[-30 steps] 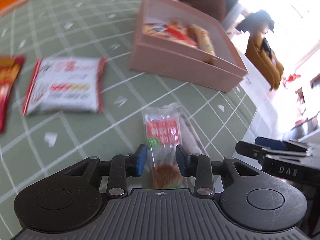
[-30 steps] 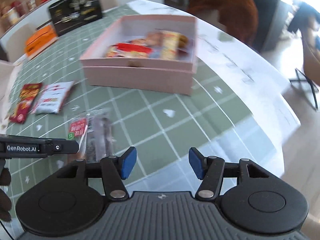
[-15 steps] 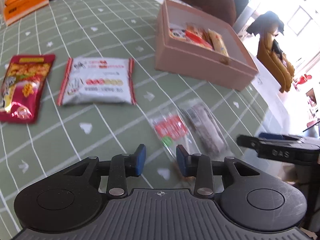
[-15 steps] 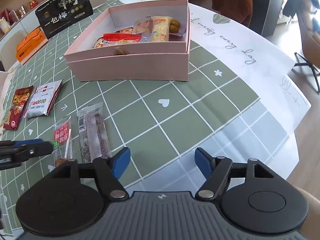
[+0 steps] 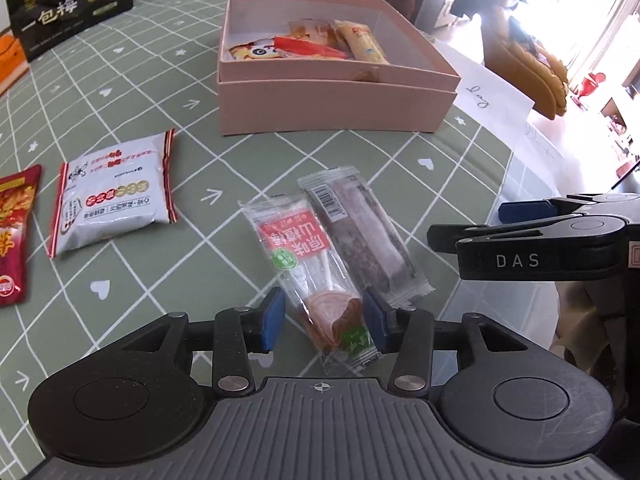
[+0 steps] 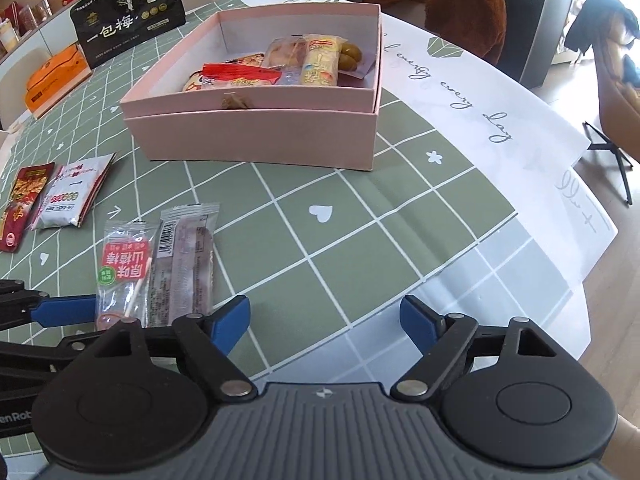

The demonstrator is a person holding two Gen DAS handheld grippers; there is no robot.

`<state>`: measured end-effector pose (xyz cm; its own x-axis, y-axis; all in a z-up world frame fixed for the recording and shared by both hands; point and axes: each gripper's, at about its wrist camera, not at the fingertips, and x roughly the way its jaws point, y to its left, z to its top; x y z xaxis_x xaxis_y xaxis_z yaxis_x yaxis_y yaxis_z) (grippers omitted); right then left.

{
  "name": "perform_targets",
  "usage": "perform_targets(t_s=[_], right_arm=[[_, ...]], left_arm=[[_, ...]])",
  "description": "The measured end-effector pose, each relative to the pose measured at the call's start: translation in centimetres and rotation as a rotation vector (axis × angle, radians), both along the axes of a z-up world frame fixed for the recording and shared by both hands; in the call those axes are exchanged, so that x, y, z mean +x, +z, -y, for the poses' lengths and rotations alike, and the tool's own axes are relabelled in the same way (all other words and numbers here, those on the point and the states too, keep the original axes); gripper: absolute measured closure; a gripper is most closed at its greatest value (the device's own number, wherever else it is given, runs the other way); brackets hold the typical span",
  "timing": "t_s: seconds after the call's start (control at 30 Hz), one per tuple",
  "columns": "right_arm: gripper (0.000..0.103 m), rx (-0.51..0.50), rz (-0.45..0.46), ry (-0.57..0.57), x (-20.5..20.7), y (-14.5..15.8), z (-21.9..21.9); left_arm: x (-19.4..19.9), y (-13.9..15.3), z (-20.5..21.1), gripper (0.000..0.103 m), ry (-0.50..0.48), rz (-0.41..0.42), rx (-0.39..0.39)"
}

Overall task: Organize snacks
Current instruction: 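Grasp the hawthorn stick packet with left gripper while right gripper reaches the purple bar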

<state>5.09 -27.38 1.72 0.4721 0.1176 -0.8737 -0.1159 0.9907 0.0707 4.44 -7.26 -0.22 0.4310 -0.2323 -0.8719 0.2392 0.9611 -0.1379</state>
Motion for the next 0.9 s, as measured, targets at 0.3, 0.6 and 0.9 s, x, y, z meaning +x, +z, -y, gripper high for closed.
perform_targets(t_s=[0.3,0.6,0.9], right_arm=[[0.017,-0.041,0.014,0.004,0.0,-0.3,-0.4],[0.005,-0.039,0.029,0.003,-0.2,-0.7,-0.7],[0.000,-0.037,0.046,0.025,-1.0,-0.9,-0.4]], left_arm=[[-0.1,0.4,-3.0,0.056,0.067,0.015,0.006],[-0.1,0.1,-1.2,0.053,0.003,0.053,0.033],[-1.2,-0.2,-0.7,0.054,-0.076,0.099,0.101]])
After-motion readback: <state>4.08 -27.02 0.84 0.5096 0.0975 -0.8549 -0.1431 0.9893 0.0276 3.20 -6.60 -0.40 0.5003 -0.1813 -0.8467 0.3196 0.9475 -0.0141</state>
